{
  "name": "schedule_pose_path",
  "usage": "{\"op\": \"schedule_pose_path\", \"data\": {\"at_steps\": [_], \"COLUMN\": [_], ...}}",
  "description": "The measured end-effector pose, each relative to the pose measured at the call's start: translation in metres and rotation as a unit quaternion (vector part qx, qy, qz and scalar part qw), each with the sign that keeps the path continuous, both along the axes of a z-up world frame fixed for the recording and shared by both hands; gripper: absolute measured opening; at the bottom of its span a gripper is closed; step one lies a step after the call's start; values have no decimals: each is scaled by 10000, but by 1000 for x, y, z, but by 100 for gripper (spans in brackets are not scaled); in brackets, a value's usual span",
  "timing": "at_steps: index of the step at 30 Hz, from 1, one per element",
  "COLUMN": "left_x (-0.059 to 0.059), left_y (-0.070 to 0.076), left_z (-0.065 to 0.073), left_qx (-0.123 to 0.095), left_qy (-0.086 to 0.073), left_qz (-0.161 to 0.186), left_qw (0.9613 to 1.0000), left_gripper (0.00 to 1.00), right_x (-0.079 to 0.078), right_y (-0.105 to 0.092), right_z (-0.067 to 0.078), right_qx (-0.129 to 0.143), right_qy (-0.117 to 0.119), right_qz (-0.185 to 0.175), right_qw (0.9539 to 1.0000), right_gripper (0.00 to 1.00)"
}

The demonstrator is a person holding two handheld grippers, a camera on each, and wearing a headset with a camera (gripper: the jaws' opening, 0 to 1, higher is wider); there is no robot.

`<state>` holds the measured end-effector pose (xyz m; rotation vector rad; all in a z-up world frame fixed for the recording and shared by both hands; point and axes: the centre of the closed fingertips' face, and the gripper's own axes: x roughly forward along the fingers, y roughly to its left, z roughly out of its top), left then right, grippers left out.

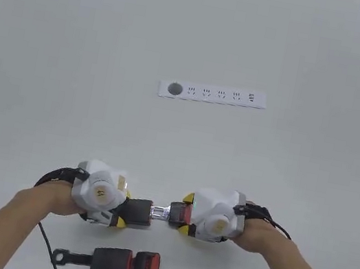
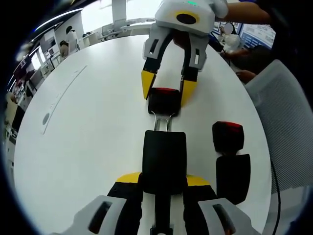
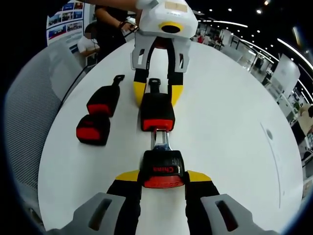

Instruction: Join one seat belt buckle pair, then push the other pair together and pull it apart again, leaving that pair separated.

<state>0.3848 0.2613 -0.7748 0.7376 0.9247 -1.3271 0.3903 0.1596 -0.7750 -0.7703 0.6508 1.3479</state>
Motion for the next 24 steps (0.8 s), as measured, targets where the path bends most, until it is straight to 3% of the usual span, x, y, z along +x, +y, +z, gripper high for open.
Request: {"op": "schedule_pose_path", "data": {"at_steps": [15,24], "left_x": [-1,1], "left_y": [-1,1], "left_z": [2,-2], "left_qx": [9,22], "left_qy": [6,18], "left_qz": [17,36], "left_qw": [10000,10000], "left_gripper": [32,32], "right_x": [0,-3], "right_y": [0,1], "right_z": [-2,9], "right_qx": [-37,-81], "right_qy": [-33,-90], "right_qz": [32,97], "right_qw": [10000,9999], "right_gripper": [31,31]}}
